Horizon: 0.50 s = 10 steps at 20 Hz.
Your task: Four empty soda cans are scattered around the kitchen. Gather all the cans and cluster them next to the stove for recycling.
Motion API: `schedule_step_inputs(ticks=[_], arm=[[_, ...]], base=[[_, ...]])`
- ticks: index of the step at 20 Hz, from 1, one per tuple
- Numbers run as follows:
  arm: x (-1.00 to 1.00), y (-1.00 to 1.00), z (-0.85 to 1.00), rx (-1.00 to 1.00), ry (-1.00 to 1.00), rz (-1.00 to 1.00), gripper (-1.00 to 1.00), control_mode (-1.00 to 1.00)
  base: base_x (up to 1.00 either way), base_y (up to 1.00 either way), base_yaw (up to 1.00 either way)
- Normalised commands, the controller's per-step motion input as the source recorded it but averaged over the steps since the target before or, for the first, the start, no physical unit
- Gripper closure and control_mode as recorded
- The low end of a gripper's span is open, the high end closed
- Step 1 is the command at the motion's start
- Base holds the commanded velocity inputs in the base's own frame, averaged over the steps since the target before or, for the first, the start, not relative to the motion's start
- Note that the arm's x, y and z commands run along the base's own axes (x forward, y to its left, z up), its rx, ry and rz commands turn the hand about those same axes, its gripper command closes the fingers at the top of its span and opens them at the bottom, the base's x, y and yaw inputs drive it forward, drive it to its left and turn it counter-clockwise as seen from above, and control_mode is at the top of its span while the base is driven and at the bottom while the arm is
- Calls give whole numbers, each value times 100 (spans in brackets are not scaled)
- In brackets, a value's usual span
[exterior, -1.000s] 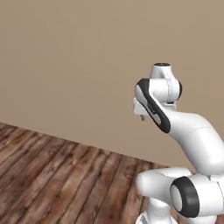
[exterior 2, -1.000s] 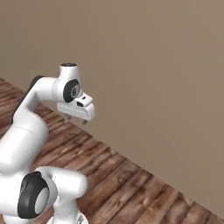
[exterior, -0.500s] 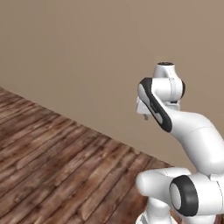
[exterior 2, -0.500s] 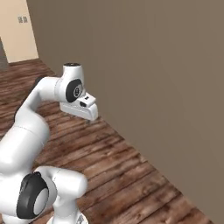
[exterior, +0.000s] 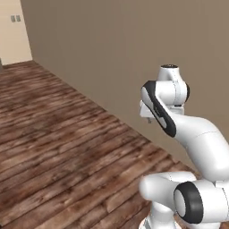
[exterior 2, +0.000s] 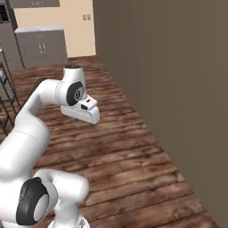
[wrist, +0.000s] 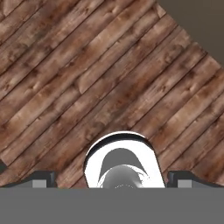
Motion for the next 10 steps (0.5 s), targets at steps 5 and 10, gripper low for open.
schedule_step_inputs(ticks=[5,10], arm=[[0,0,0,0,0,0,-100,100],[0,0,0,0,0,0,-100,100]], base=[[0,0,50],[21,0,45]])
